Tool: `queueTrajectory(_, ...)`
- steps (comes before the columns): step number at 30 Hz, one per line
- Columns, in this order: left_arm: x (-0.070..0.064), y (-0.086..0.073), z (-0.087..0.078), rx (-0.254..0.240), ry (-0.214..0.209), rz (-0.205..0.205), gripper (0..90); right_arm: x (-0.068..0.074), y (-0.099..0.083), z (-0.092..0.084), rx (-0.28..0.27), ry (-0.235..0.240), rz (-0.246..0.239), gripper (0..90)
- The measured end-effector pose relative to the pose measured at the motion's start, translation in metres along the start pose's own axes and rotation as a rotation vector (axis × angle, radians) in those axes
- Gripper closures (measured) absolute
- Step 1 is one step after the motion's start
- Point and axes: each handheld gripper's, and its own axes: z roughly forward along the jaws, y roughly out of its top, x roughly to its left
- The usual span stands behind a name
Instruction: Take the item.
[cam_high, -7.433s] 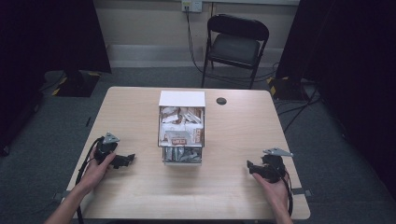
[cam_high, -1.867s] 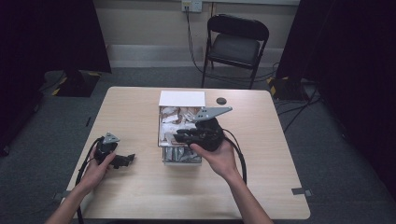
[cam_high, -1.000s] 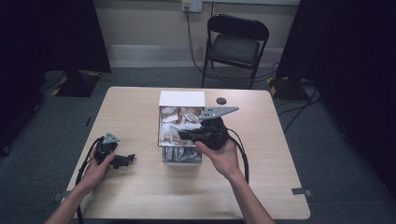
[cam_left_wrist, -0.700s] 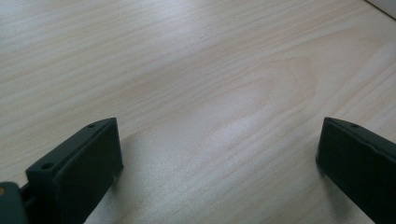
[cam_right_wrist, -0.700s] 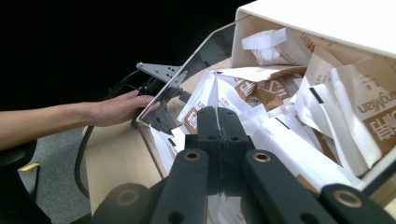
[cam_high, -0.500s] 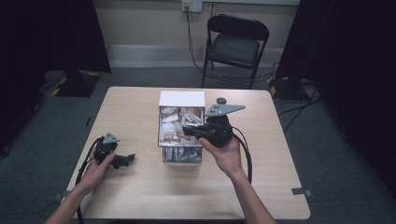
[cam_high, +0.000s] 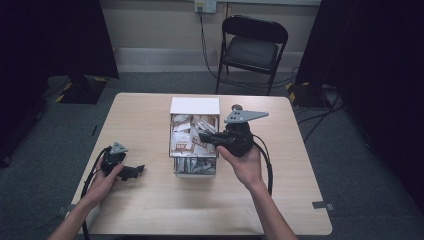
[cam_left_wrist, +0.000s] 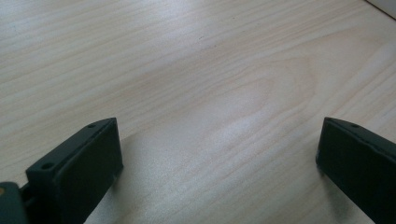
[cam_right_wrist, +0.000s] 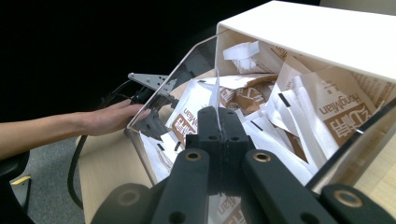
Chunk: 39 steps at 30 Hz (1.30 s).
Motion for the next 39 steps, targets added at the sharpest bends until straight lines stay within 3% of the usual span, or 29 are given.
queueTrajectory(21, 0.0, 0.0, 0.0, 0.0, 0.0, 0.0, 0.0, 0.007, 0.008, -0.022, -0.056, -0.007, -0.02, 89.8)
queueTrajectory(33, 0.0, 0.0, 0.0, 0.0, 0.0, 0.0, 0.0, 0.012, 0.01, -0.044, -0.06, -0.029, -0.029, 89.8)
queueTrajectory(39, 0.0, 0.0, 0.0, 0.0, 0.0, 0.0, 0.0, 0.009, 0.009, -0.06, -0.101, -0.041, -0.016, 89.8)
